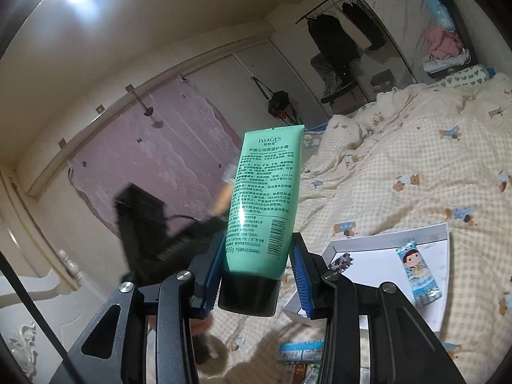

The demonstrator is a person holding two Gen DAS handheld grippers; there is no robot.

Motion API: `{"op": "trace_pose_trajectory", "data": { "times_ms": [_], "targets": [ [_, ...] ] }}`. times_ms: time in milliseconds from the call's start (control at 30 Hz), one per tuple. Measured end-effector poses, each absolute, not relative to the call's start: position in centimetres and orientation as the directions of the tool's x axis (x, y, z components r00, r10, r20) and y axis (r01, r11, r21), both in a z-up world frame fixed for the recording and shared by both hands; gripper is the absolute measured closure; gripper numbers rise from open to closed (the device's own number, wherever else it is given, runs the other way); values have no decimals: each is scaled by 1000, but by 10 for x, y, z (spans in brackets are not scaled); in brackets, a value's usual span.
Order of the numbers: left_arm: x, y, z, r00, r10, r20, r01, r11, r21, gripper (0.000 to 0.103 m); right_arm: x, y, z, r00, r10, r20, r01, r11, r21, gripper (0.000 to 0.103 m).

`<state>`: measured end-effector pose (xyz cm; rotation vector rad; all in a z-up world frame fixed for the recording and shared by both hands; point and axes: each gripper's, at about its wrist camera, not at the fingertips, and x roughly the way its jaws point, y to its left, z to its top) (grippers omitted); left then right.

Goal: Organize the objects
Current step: 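Carry the roll and the green tube over the white box with both grippers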

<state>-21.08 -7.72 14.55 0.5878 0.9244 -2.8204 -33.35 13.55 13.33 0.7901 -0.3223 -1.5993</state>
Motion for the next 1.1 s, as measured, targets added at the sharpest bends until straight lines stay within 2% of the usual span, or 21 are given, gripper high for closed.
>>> {"op": "trace_pose_trajectory", "data": {
  "times_ms": [133, 333, 467, 633, 1100],
  "targets": [
    [-217, -90, 117, -903, 10, -430, 264, -775, -574, 51, -333, 134, 108, -13, -964, -264, 742, -187, 644, 61],
    [-230, -91, 87, -885, -8, -465, 296, -781, -549, 51, -344, 123, 77, -25, -965, -260, 722, -197, 663, 61],
    [-242, -78, 65, -838, -77, -541, 370, -808, -459, 51, -349, 116, 56, -75, -938, -339, 726, -284, 626, 61],
    [-248, -73, 48, -818, -64, -571, 367, -822, -434, 51, -356, 113, 34, -129, -897, -424, 735, -373, 567, 61],
    [-268, -47, 13, -765, 1, -644, 294, -889, -351, 51, -372, 115, 7, -203, -813, -546, 704, -509, 495, 61]
  ]
}}
